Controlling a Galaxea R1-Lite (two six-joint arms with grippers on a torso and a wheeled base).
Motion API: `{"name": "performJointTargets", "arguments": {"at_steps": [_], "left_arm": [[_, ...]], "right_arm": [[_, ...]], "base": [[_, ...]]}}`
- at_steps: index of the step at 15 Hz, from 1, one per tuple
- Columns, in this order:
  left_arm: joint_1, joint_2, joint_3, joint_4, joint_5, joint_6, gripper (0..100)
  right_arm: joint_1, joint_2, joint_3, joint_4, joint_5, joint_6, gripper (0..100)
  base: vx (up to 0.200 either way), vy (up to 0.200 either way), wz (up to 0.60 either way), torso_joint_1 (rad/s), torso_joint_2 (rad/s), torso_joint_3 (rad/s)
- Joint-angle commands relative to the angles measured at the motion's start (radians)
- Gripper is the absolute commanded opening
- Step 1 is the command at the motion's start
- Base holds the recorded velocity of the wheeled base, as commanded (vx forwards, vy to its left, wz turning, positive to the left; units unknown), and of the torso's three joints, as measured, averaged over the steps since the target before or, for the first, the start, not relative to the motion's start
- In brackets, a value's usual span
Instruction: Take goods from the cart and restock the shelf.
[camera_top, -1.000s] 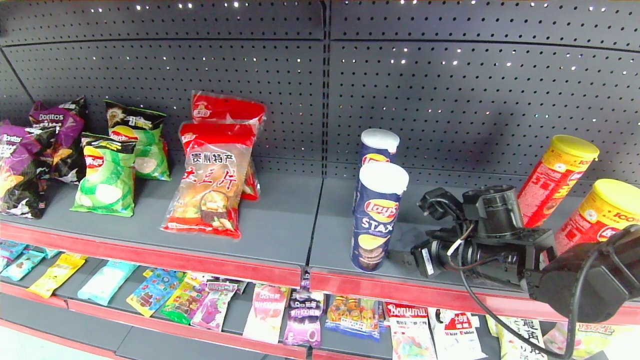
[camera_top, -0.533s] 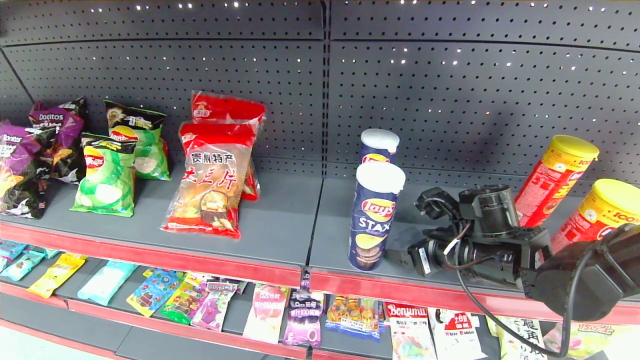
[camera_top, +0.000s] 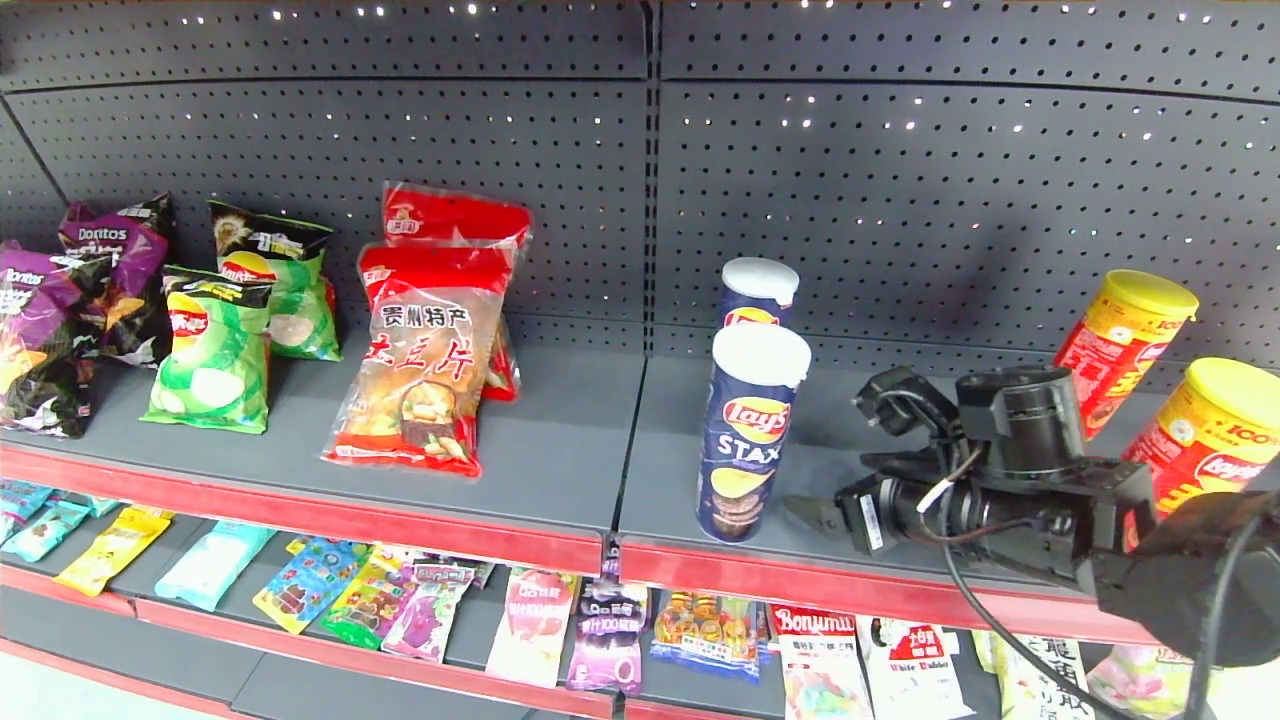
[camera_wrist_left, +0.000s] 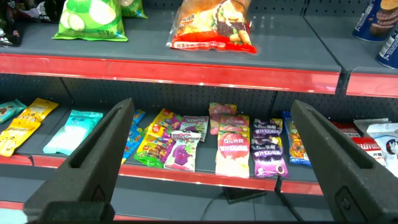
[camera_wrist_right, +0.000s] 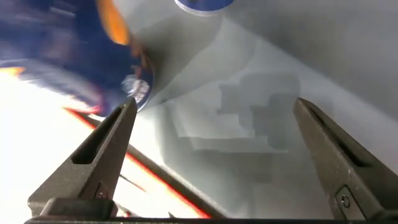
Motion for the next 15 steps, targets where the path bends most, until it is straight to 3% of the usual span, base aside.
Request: {"name": "performJointTargets", "arguments": {"at_steps": [1,4,7,10,12,15], "left_arm": [[0.000,0.000,0.000,0.000,0.000,0.000,100],[0.000,0.000,0.000,0.000,0.000,0.000,100],[0.000,0.000,0.000,0.000,0.000,0.000,100],[0.000,0.001,0.000,0.000,0.000,0.000,100],[0.000,0.000,0.000,0.000,0.000,0.000,100],[0.000,0.000,0.000,0.000,0.000,0.000,100]], "right_arm": [[0.025,-0.166,0.076,0.000,-0.001,0.001,100],[0.052,-0.507,0.258,0.023,0.008,-0.009,100],[0.006,-0.785,0.298,0.284,0.074,-0.007,100],[-0.218,-1.096,0.300,0.616,0.296,-0.041,100],[-0.335,-1.249,0.314,0.733,0.296,-0.059,100],[-0.487,-1.410,0.366,0.744,0.216,-0.064,100]], "base": [[0.000,0.000,0.00,0.000,0.00,0.000],[0.000,0.000,0.00,0.000,0.00,0.000],[0.000,0.000,0.00,0.000,0.00,0.000],[0.000,0.000,0.00,0.000,0.00,0.000],[0.000,0.000,0.00,0.000,0.00,0.000],[0.000,0.000,0.00,0.000,0.00,0.000]]}}
